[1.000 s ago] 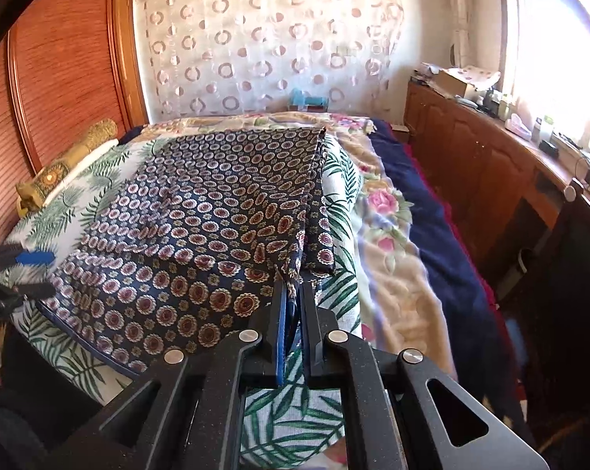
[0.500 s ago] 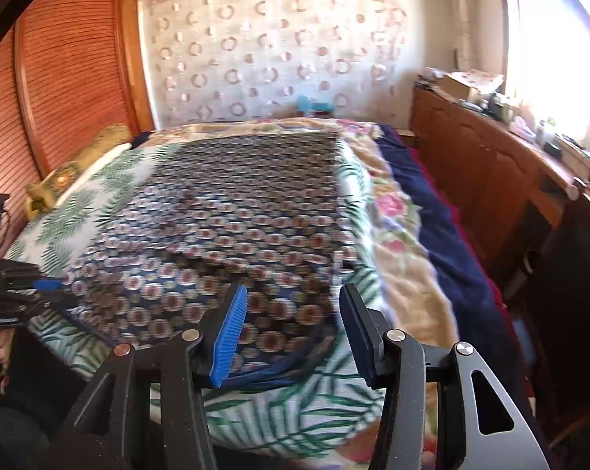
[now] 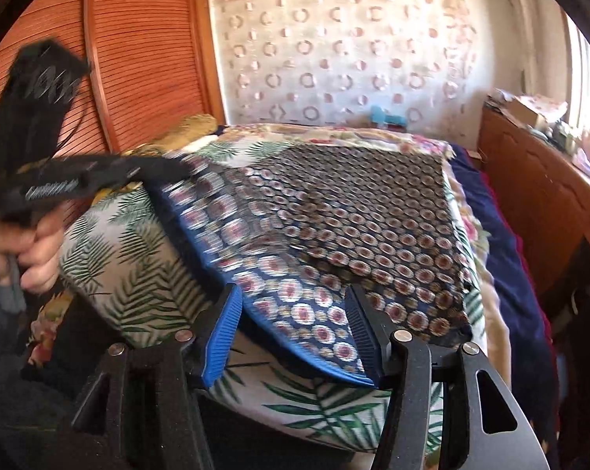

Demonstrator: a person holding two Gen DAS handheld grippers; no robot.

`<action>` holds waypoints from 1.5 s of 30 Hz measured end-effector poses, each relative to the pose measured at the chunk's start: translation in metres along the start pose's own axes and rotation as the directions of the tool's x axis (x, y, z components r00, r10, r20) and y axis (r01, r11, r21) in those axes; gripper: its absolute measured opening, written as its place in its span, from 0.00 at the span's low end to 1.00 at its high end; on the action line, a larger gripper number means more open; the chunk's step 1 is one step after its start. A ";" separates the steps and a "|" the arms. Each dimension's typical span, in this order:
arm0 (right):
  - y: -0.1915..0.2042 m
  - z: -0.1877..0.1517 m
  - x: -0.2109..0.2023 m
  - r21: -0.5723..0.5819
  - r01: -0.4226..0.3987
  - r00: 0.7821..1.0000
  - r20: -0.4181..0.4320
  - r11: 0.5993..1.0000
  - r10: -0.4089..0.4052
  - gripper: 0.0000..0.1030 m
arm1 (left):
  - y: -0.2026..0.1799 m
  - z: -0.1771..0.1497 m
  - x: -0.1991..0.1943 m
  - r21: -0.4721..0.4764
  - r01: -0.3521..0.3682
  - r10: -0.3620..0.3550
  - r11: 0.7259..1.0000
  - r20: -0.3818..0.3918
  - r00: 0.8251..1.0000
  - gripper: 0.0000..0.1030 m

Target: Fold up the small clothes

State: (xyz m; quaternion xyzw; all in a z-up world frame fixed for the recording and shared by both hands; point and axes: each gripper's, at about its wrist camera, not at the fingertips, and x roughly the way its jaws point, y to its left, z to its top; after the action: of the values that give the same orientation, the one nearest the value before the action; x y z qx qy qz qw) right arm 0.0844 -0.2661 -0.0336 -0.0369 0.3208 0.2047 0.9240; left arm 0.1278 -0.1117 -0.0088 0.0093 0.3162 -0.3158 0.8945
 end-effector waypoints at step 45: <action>-0.073 0.064 0.060 -0.065 0.128 0.991 0.042 0.990 -0.125 0.03 | 0.055 0.011 0.005 -0.119 -0.100 0.110 0.988 0.080 0.991 0.05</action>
State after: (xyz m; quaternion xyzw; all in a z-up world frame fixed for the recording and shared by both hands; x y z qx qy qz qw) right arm 0.1933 -0.2987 -0.0235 -0.0845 0.2933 0.1570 0.9392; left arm 0.1686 -0.0728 -0.0126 -0.0391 0.2939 -0.2495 0.9219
